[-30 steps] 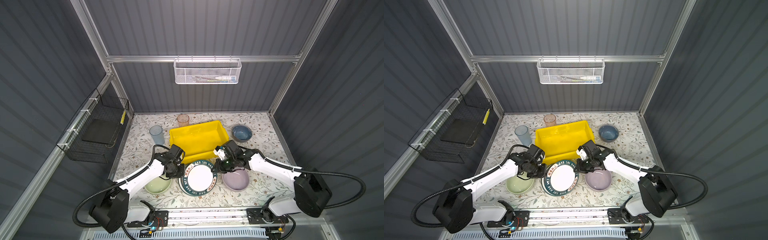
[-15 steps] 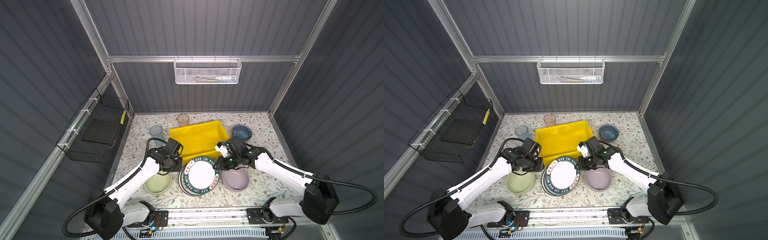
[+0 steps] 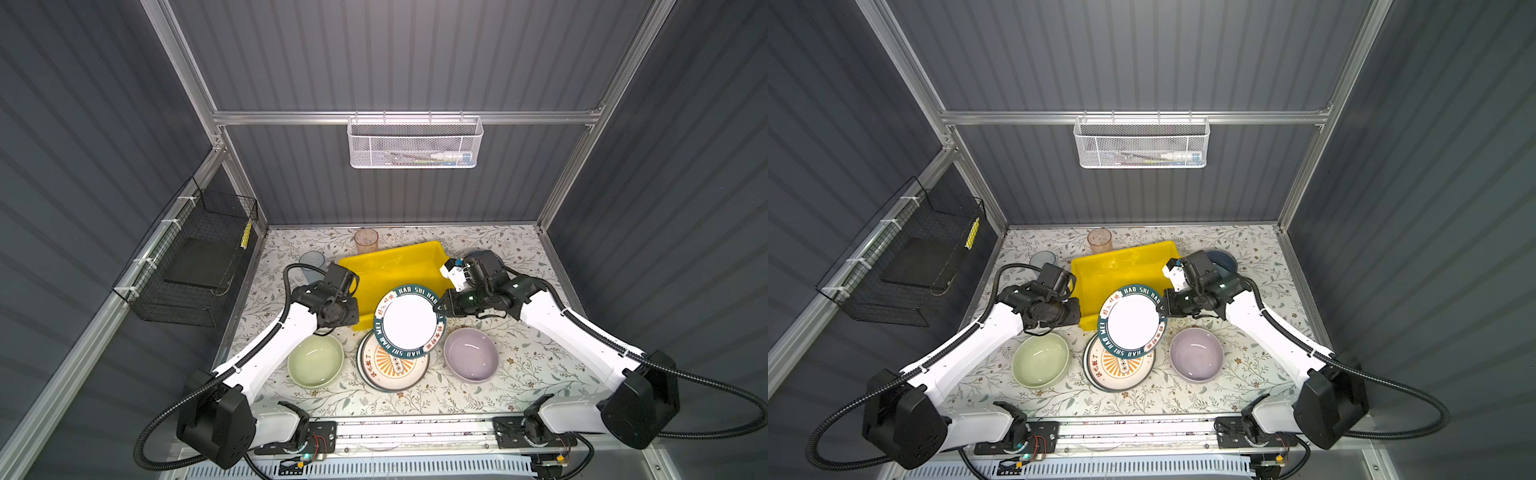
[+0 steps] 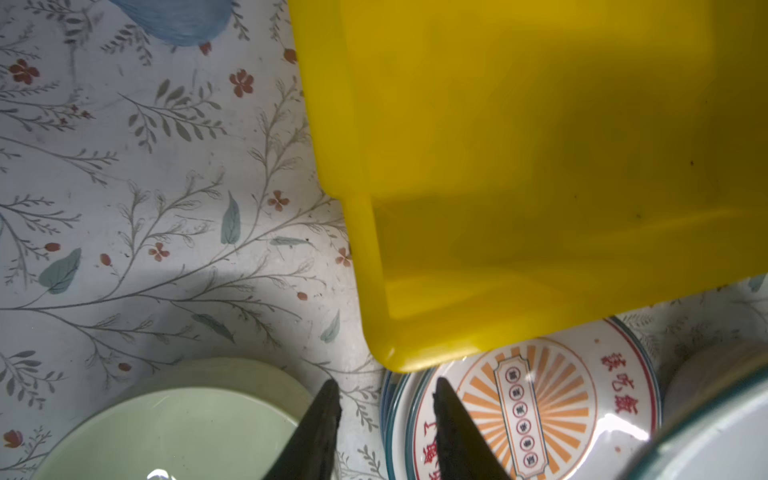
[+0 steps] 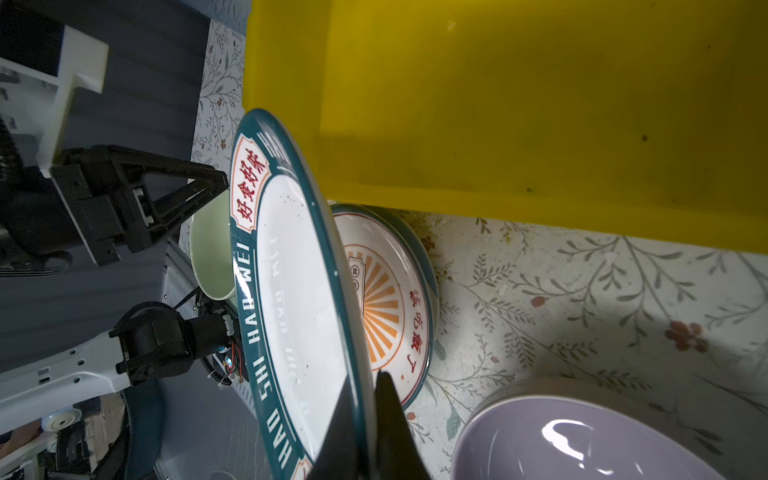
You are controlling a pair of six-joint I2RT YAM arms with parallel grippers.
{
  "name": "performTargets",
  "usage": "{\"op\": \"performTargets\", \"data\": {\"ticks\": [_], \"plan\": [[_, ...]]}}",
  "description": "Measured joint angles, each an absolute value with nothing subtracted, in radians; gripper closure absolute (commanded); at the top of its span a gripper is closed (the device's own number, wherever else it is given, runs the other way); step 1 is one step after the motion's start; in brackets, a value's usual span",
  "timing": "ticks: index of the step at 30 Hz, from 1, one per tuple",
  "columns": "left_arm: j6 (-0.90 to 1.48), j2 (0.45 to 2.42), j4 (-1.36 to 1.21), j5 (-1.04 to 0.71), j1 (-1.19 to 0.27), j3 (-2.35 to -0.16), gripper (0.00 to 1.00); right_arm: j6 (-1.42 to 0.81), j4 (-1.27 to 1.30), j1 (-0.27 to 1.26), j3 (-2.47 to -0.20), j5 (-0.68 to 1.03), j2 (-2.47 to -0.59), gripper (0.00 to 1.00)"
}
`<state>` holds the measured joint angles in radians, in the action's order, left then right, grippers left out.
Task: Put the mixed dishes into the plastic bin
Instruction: 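Lift the top plate with the right gripper and carry it over the yellow bin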
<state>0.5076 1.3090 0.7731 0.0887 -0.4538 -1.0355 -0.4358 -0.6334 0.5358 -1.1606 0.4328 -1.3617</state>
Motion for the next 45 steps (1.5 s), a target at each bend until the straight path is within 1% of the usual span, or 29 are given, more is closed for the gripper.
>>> {"op": "performTargets", "data": {"ticks": [3, 8, 13, 20, 32, 45], "plan": [[0.49, 1.332, 0.754, 0.086, -0.417, -1.036, 0.63, -0.428, -0.638, 0.523, -1.23, 0.398, -1.395, 1.0], [0.456, 1.383, 0.73, 0.051, -0.41, -1.04, 0.65, -0.406, -0.646, 0.512, -1.334, 0.356, -1.479, 1.0], [0.433, 1.426, 0.704, 0.025, -0.396, -1.05, 0.71, -0.399, -0.646, 0.511, -1.42, 0.311, -1.581, 1.0], [0.413, 1.463, 0.685, 0.01, -0.369, -1.055, 0.74, -0.415, -0.613, 0.511, -1.462, 0.278, -1.661, 1.0], [0.4, 1.467, 0.665, -0.012, -0.33, -1.055, 0.81, -0.445, -0.543, 0.512, -1.548, 0.268, -1.802, 1.0], [0.399, 1.468, 0.661, -0.042, -0.325, -1.055, 0.81, -0.498, -0.474, 0.551, -1.585, 0.268, -1.908, 1.0]]}}
